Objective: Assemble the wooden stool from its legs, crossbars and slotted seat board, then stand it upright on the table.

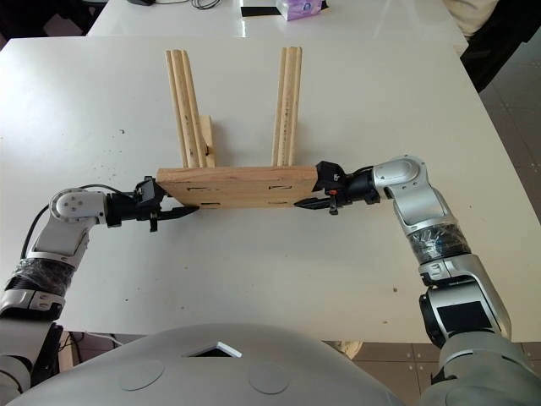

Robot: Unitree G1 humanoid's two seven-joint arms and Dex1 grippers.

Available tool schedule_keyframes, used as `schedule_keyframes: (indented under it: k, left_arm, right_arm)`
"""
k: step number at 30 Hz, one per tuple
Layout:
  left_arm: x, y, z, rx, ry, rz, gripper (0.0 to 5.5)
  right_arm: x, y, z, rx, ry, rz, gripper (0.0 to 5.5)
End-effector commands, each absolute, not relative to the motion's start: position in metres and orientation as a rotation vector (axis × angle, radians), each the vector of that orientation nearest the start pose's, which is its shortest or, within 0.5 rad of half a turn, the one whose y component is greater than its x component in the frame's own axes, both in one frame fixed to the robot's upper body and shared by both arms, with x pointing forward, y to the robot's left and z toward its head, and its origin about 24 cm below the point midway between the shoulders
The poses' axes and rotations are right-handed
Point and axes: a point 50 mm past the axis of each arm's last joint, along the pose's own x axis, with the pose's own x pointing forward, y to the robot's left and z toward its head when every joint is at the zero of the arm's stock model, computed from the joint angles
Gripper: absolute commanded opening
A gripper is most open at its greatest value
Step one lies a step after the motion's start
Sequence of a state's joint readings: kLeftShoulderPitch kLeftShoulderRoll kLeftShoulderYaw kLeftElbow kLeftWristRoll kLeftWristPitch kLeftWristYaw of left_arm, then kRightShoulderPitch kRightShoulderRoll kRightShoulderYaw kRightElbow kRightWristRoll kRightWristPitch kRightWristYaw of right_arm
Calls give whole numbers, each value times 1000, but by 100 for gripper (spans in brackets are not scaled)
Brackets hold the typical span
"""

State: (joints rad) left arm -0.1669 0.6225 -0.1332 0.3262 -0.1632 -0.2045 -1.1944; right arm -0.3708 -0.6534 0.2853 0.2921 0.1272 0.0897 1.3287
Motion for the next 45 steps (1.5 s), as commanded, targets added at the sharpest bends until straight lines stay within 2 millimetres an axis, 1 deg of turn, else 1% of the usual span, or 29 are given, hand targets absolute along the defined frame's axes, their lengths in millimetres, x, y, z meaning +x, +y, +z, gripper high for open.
schedule_keyframes:
  k: [1,3,4,6,8,9,10,12,14,16,20,23,25,27,30,33,35,37,40,43,45]
  left_arm:
    - [247,212,53,319,246,-1248,167]
    - [243,212,63,247,242,-1264,166]
    - [241,213,69,226,236,-1271,164]
    - [238,213,85,188,209,-1271,164]
    - [235,211,111,56,146,-1244,164]
    - [230,208,120,-25,123,-1243,164]
    - [223,204,126,-109,108,-1245,164]
    - [209,194,131,-247,89,-1247,164]
    - [197,180,135,-399,59,-1235,164]
    - [187,168,139,-533,25,-1216,164]
    - [176,151,148,-790,-35,-1136,164]
    - [182,147,167,-988,-135,-1014,164]
    - [187,149,176,-1080,-180,-938,164]
    - [196,152,185,-1158,-216,-828,164]
    - [208,161,199,-1297,-280,-647,164]
    - [213,162,206,-1376,-298,-549,164]
    - [221,163,206,-1421,-284,-458,163]
    - [227,165,206,-1458,-271,-379,159]
    - [238,168,205,-1513,-241,-270,153]
    - [244,170,203,-1540,-212,-195,147]
    - [252,174,194,-1571,-167,-93,143]
  right_arm:
    - [266,-189,61,-393,491,1433,136]
    - [261,-193,71,-351,496,1444,136]
    - [259,-195,79,-313,496,1452,136]
    - [254,-197,101,-185,497,1456,136]
    - [247,-201,131,7,490,1454,136]
    - [243,-202,145,97,489,1455,136]
    - [238,-203,157,174,487,1456,137]
    - [231,-202,172,289,476,1461,137]
    - [222,-198,182,406,446,1473,138]
    - [212,-194,188,491,409,1493,138]
    - [199,-181,197,670,324,1473,141]
    - [194,-169,208,830,205,1423,141]
    - [195,-163,212,888,117,1386,142]
    - [200,-156,218,962,4,1313,142]
    - [211,-144,237,1140,-165,1152,143]
    - [223,-141,255,1309,-244,1004,143]
    - [227,-143,262,1371,-262,948,143]
    - [232,-145,264,1390,-251,903,142]
    - [249,-149,261,1528,-205,756,141]
    - [260,-146,255,1628,-140,641,140]
    - [264,-142,249,1661,-93,573,137]
